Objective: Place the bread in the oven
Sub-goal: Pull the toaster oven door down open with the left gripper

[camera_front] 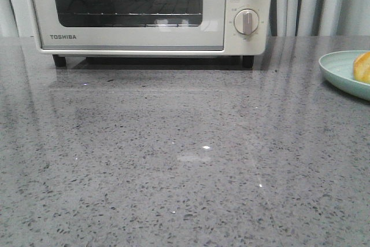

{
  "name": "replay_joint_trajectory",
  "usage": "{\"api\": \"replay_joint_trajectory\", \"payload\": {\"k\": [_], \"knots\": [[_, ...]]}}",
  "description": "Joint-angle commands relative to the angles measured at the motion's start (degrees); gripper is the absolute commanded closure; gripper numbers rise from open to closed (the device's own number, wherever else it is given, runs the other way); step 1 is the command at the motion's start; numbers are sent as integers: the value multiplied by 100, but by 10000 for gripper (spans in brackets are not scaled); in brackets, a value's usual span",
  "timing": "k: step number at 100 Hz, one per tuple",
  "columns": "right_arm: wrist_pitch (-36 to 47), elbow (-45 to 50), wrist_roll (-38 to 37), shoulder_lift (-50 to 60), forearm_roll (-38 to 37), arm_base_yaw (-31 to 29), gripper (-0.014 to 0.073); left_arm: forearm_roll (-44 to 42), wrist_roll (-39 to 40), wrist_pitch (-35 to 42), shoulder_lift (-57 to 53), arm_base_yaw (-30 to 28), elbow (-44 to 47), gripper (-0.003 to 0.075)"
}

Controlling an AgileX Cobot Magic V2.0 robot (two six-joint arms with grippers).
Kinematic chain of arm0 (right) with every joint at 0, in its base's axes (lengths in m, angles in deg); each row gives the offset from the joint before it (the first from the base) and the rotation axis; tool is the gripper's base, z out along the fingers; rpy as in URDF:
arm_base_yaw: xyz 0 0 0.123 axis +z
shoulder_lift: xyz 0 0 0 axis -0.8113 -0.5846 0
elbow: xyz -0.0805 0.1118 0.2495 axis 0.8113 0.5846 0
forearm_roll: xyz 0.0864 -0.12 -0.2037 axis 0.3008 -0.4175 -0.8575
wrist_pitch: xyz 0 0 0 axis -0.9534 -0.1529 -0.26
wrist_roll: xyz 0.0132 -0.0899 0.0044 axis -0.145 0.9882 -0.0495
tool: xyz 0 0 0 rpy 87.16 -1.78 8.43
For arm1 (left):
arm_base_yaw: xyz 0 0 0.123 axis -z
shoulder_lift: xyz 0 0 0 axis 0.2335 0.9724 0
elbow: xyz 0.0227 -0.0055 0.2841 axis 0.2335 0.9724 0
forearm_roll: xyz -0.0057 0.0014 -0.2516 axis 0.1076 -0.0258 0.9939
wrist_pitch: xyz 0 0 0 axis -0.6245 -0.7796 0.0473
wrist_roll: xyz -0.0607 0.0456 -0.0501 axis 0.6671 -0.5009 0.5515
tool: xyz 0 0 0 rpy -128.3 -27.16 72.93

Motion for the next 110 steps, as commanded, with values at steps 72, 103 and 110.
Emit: {"api": "replay_joint_trajectory", "payload": {"k": [72,103,110], "knots": [[332,-189,42,-58,19,-3,669,39,4,516,337,26,208,741],[264,-189,42,-58,19,-3,669,316,4,-655,292,258,392,741],[250,-200,42,-58,19,-3,669,401,4,-830,129,337,552,741]]}}
